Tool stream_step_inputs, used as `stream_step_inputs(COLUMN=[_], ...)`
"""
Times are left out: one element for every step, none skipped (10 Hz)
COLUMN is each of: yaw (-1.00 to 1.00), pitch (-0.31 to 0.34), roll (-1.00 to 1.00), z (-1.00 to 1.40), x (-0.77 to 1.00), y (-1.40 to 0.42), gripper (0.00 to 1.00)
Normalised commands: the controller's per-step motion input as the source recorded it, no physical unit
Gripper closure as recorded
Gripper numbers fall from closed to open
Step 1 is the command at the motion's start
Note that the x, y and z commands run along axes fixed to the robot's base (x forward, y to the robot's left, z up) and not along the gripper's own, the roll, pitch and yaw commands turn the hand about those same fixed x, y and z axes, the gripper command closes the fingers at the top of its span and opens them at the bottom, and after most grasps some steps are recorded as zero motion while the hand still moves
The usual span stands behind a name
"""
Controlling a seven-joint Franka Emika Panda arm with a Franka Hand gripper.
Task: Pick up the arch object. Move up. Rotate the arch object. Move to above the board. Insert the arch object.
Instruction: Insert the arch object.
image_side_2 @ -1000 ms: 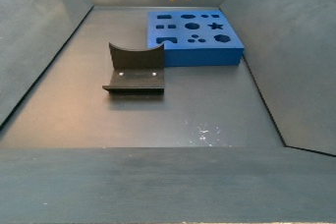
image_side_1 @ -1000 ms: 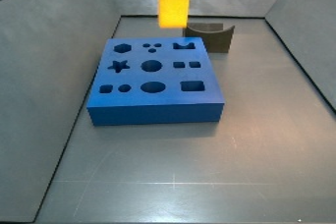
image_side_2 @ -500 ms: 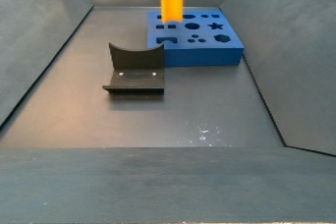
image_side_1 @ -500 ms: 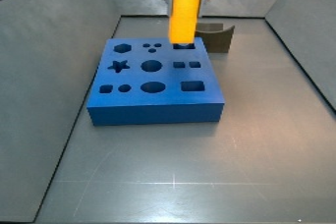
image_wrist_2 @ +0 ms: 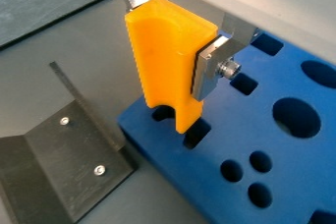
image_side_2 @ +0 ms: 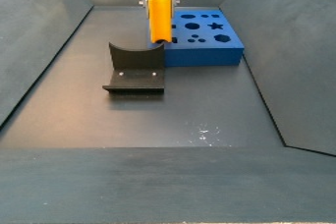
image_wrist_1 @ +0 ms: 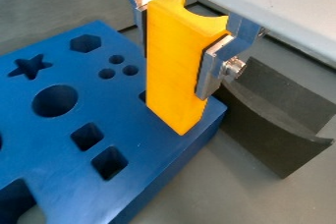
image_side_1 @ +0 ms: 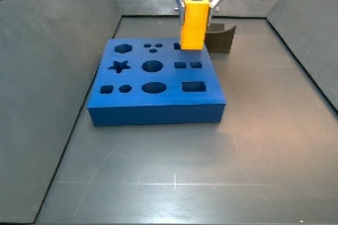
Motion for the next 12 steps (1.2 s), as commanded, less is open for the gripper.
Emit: stream_step_inputs(yaw=[-0.05, -0.02, 0.0, 0.0, -0.04, -0.04, 0.0, 0.0, 0.0, -0.07, -0.13, -0.05], pitch=[-0.213, -0.304, -0.289, -0.251, -0.21, -0.173, -0.077, -0.026, -0.001, 0.0, -0.006, 0.004], roll=[-0.13, -0.13, -0.15, -0.17, -0.17, -0.16, -0.09, 0.0, 0.0, 0.0, -0.13, -0.04], z=[-0.39, -0.49, -0.5, -0.56, -0.58, -0.57, -0.66, -0.79, -0.89, -0.73, -0.34, -0.03], x=[-0.37, -0.46, -0.32, 0.0, 0.02, 0.09, 0.31, 0.38, 0.42, 0.43, 0.22, 0.09], y=[0.12, 0.05, 0.0, -0.09, -0.16, -0.15, -0.06, -0.1, -0.17, -0.2, 0.0, 0.0], gripper=[1.0, 1.0, 1.0, 1.0, 1.0, 1.0, 1.0, 1.0, 1.0, 1.0, 1.0, 1.0])
